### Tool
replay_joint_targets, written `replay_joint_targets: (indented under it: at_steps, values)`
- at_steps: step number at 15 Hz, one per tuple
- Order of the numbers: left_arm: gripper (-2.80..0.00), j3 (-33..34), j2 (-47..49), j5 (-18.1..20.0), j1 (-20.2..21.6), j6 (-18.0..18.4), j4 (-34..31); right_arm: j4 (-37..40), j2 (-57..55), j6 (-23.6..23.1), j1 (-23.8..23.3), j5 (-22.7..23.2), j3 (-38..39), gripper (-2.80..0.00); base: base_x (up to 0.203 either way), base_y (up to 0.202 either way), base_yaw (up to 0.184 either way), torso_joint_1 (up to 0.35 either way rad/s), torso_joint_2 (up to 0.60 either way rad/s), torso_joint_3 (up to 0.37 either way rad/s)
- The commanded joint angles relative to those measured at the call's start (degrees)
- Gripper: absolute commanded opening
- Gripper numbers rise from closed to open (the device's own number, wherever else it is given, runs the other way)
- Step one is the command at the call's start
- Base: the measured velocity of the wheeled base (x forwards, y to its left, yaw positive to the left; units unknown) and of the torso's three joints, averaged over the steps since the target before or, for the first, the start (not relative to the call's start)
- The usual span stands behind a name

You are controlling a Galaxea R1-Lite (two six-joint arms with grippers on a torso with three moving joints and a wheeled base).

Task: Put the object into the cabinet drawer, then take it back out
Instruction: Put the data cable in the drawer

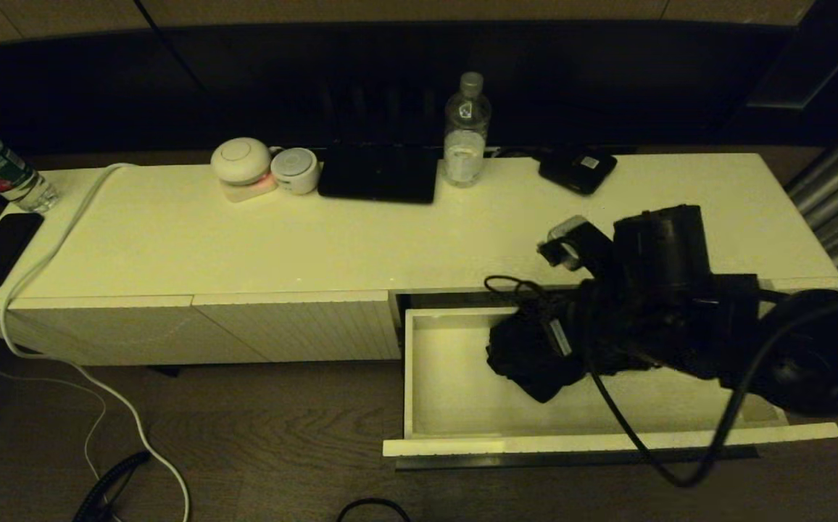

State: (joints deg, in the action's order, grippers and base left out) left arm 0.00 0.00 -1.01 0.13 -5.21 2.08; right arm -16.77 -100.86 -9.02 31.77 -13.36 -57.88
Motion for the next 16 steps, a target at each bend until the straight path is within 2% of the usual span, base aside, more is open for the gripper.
replay_joint_targets:
  at_steps: [1, 3, 6, 12, 16]
  values:
    - [-2.80, 0.0, -0.1, 0.0, 0.0, -0.1, 0.0, 4.2, 6.2, 6.8, -0.2, -0.3, 6.1, -2.80, 0.000, 0.000, 0.000, 0.000, 0.00, 0.000]
    - [-2.80, 0.0, -0.1, 0.0, 0.0, -0.1, 0.0, 5.3, 6.8, 9.8, -0.2, -1.1, 9.8, -2.80, 0.000, 0.000, 0.000, 0.000, 0.00, 0.000]
    - [-2.80, 0.0, -0.1, 0.0, 0.0, -0.1, 0.0, 4.4, 6.1, 10.5, -2.4, -2.5, 13.2, -2.80, 0.000, 0.000, 0.000, 0.000, 0.00, 0.000]
    - [-2.80, 0.0, -0.1, 0.0, 0.0, -0.1, 0.0, -5.5, -3.6, 11.4, -7.8, -2.7, 11.5, -2.80, 0.000, 0.000, 0.000, 0.000, 0.00, 0.000]
    - [-2.80, 0.0, -0.1, 0.0, 0.0, -0.1, 0.0, -12.8, -9.8, 12.1, -8.0, -2.7, 9.5, -2.80, 0.000, 0.000, 0.000, 0.000, 0.00, 0.000]
